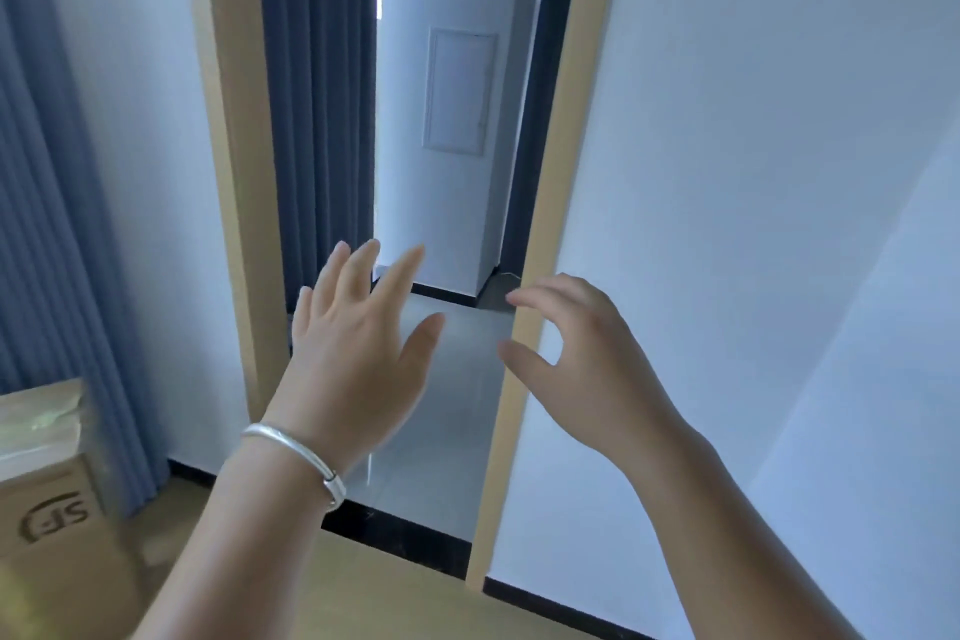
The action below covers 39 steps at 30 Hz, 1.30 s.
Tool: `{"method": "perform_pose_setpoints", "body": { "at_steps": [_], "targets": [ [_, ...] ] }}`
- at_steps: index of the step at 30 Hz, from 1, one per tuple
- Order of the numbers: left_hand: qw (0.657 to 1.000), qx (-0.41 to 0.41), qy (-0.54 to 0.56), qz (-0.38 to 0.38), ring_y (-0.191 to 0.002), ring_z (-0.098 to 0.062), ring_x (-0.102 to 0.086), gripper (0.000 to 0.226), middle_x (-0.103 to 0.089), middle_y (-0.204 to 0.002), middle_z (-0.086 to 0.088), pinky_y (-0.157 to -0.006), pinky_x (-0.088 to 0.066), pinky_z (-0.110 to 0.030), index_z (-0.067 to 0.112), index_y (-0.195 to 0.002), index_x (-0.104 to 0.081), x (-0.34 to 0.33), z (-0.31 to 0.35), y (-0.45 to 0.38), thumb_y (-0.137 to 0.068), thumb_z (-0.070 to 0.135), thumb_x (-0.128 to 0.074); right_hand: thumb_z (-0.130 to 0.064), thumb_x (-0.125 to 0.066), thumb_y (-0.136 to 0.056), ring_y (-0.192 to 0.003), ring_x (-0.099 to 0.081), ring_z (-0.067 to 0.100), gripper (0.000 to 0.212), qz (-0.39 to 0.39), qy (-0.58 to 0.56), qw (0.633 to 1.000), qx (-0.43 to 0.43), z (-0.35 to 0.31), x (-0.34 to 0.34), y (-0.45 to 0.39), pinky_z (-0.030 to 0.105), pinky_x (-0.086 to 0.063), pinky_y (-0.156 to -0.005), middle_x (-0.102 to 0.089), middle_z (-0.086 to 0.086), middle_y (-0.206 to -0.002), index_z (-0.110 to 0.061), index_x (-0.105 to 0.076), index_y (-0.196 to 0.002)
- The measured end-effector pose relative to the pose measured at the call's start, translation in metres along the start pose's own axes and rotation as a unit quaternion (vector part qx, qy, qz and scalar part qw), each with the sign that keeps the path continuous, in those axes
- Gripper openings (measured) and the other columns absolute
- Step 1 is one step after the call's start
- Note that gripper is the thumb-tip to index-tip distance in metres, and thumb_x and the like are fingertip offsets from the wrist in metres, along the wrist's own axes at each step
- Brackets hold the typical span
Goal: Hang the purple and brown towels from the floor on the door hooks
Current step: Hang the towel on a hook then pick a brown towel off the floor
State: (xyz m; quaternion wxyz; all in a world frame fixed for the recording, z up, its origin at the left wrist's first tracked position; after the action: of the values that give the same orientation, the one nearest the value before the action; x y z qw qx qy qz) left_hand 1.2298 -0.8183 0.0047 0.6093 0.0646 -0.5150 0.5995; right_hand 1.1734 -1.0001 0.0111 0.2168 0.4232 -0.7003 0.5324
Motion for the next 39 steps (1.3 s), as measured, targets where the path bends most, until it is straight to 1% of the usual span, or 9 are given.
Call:
{"method": "perform_pose_setpoints", "body": {
  "at_steps": [4, 9, 13, 19, 23, 27, 31, 34, 39],
  "targets": [
    [0.996, 0.058, -0.064, 0.011, -0.146, -0.016, 0.009, 0.057, -0.007, -0.159, 0.003, -0.117, -0.002, -0.043, 0.04, -0.148, -0.011, 0.015, -0.062, -0.016, -0.096, 0.048, -0.032, -0.037, -0.063, -0.087, -0.124, -0.038, 0.005, 0.039, -0.03, -0.056, 0.997, 0.05, -0.026, -0.062, -0.056, 0.023, -0.032, -0.103, -0.048, -0.014, -0.128, -0.029, -0.057, -0.124],
    [0.978, 0.166, -0.125, 0.027, -0.145, -0.015, 0.014, 0.058, -0.002, -0.159, 0.005, -0.119, -0.003, -0.049, 0.043, -0.148, -0.005, 0.035, -0.143, -0.02, -0.096, 0.051, -0.032, -0.035, -0.064, -0.085, -0.12, -0.041, 0.004, 0.037, -0.084, -0.134, 0.98, 0.123, -0.069, -0.154, -0.112, 0.019, -0.03, -0.095, -0.049, -0.016, -0.121, -0.027, -0.06, -0.121],
    [0.956, 0.234, -0.17, 0.053, -0.145, -0.013, 0.013, 0.06, -0.002, -0.159, 0.005, -0.119, -0.002, -0.046, 0.043, -0.148, -0.007, 0.048, -0.199, -0.022, -0.095, 0.053, -0.032, -0.04, -0.062, -0.086, -0.124, -0.037, 0.003, 0.041, -0.127, -0.181, 0.958, 0.181, -0.1, -0.223, -0.149, 0.025, -0.033, -0.103, -0.048, -0.014, -0.13, -0.029, -0.057, -0.125],
    [0.895, 0.366, -0.237, 0.095, -0.145, -0.01, 0.013, 0.061, 0.0, -0.159, 0.008, -0.118, 0.001, -0.045, 0.044, -0.148, -0.007, 0.06, -0.27, -0.033, -0.094, 0.055, -0.033, -0.044, -0.059, -0.087, -0.122, -0.038, 0.001, 0.042, -0.2, -0.25, 0.907, 0.274, -0.145, -0.315, -0.218, 0.022, -0.034, -0.097, -0.047, -0.017, -0.129, -0.034, -0.053, -0.127],
    [0.849, 0.442, -0.264, 0.122, -0.144, -0.01, 0.011, 0.062, -0.002, -0.159, 0.007, -0.119, -0.003, -0.046, 0.043, -0.148, -0.009, 0.069, -0.299, -0.044, -0.093, 0.054, -0.035, -0.043, -0.06, -0.086, -0.121, -0.038, 0.001, 0.04, -0.248, -0.286, 0.867, 0.324, -0.174, -0.365, -0.255, 0.018, -0.031, -0.094, -0.048, -0.017, -0.127, -0.034, -0.055, -0.125],
    [0.811, 0.487, -0.291, 0.146, -0.144, -0.009, 0.01, 0.061, -0.004, -0.159, 0.007, -0.119, -0.003, -0.045, 0.042, -0.148, -0.01, 0.079, -0.319, -0.042, -0.094, 0.054, -0.036, -0.041, -0.062, -0.085, -0.122, -0.04, 0.003, 0.041, -0.282, -0.325, 0.825, 0.366, -0.207, -0.403, -0.271, 0.028, -0.036, -0.104, -0.05, -0.015, -0.127, -0.033, -0.055, -0.125],
    [0.782, 0.516, -0.314, 0.155, -0.145, -0.01, 0.01, 0.062, -0.005, -0.159, 0.007, -0.118, 0.0, -0.041, 0.041, -0.148, -0.01, 0.09, -0.339, -0.036, -0.094, 0.052, -0.038, -0.04, -0.063, -0.085, -0.12, -0.039, 0.0, 0.04, -0.303, -0.351, 0.793, 0.395, -0.245, -0.435, -0.272, 0.021, -0.032, -0.1, -0.049, -0.017, -0.125, -0.034, -0.056, -0.124],
    [0.761, 0.54, -0.319, 0.167, -0.145, -0.01, 0.008, 0.063, -0.005, -0.159, 0.007, -0.117, 0.0, -0.041, 0.04, -0.149, -0.011, 0.103, -0.361, -0.026, -0.094, 0.05, -0.04, -0.04, -0.063, -0.085, -0.123, -0.039, 0.003, 0.043, -0.327, -0.349, 0.771, 0.421, -0.275, -0.459, -0.269, 0.021, -0.03, -0.102, -0.05, -0.014, -0.128, -0.031, -0.056, -0.126],
    [0.733, 0.573, -0.322, 0.175, -0.145, -0.01, 0.007, 0.062, -0.006, -0.159, 0.006, -0.118, -0.002, -0.043, 0.042, -0.148, -0.012, 0.136, -0.413, 0.008, -0.093, 0.052, -0.039, -0.041, -0.062, -0.087, -0.126, -0.037, 0.004, 0.044, -0.349, -0.33, 0.755, 0.445, -0.332, -0.503, -0.262, 0.019, -0.027, -0.103, -0.048, -0.011, -0.132, -0.031, -0.054, -0.129]
  ]
}}
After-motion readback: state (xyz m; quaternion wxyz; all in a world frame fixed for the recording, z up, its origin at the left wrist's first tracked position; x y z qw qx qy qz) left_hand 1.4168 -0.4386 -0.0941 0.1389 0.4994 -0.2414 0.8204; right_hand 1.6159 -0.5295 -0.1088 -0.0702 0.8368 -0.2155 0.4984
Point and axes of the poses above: each hand's wrist, its own y-axis away from the middle knuckle, its own x-axis out of the back of the hand, z = x × y, the point moved 2 cm from there along -y, towards the middle knuckle
